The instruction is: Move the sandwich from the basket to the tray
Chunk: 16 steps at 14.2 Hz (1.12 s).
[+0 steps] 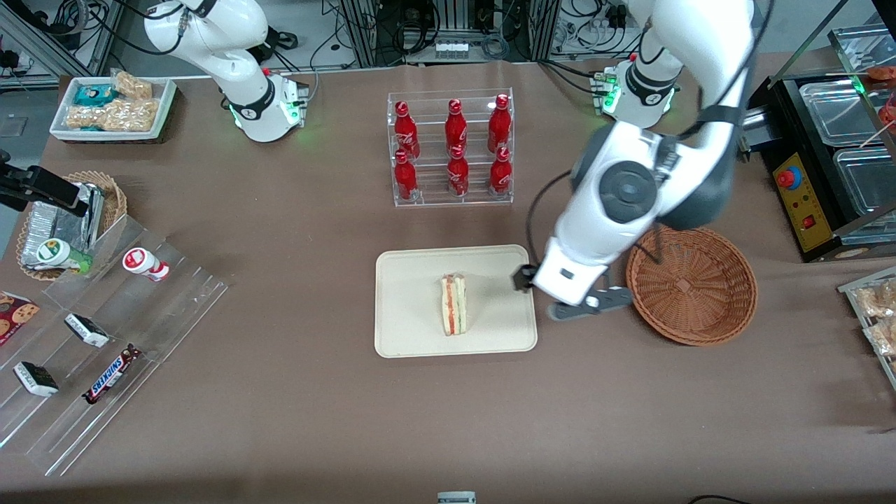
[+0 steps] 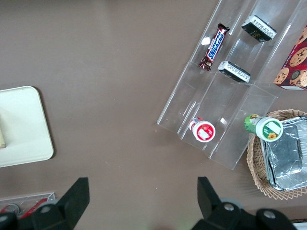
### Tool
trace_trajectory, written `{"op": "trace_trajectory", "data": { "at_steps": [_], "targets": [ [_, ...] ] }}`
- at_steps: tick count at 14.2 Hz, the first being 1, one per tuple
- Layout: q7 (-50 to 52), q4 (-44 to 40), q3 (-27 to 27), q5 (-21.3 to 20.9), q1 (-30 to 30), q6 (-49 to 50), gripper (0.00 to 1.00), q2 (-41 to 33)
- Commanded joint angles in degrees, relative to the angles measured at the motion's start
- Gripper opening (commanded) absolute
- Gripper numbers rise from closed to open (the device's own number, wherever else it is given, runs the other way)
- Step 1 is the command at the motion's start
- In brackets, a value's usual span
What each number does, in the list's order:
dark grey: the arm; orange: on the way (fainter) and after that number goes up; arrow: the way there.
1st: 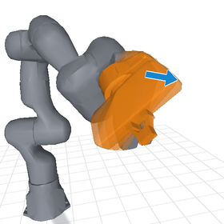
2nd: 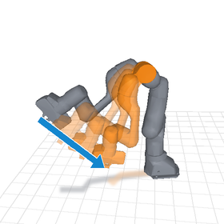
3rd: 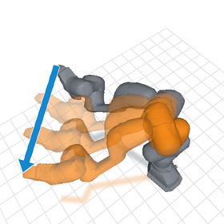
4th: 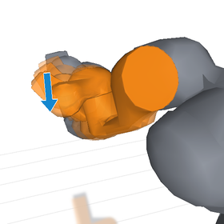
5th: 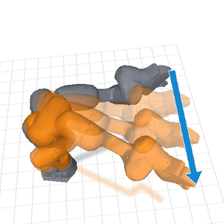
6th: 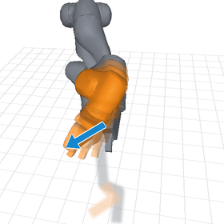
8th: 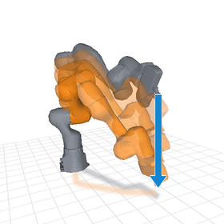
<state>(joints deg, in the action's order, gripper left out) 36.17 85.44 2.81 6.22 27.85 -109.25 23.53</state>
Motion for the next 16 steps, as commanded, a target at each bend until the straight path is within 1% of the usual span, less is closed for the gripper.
{"op": "trace_trajectory", "data": {
  "at_steps": [1,4,6,7,10,11,12,14,16],
  "targets": [
    [-8.10,6.13,-0.35,-0.50,-5.42,0.44,1.00,-4.79],
    [-16.89,9.03,-0.26,-1.03,-10.95,1.85,1.00,-7.79],
    [-21.38,9.57,-0.26,-4.18,-13.86,4.21,1.00,-9.63],
    [-23.66,9.57,-0.26,-5.50,-14.40,5.79,1.00,-10.69],
    [-28.24,9.66,0.17,-6.13,-17.29,9.31,1.00,-14.99],
    [-30.95,9.74,-0.43,-6.04,-20.17,10.80,1.00,-16.31],
    [-33.68,9.74,-2.44,-5.95,-22.38,11.95,1.00,-17.63],
    [-36.94,9.57,-6.83,-5.95,-28.70,13.45,1.00,-19.48],
    [-38.71,9.48,-8.78,-5.95,-31.27,15.02,1.00,-21.15]
  ]
}}
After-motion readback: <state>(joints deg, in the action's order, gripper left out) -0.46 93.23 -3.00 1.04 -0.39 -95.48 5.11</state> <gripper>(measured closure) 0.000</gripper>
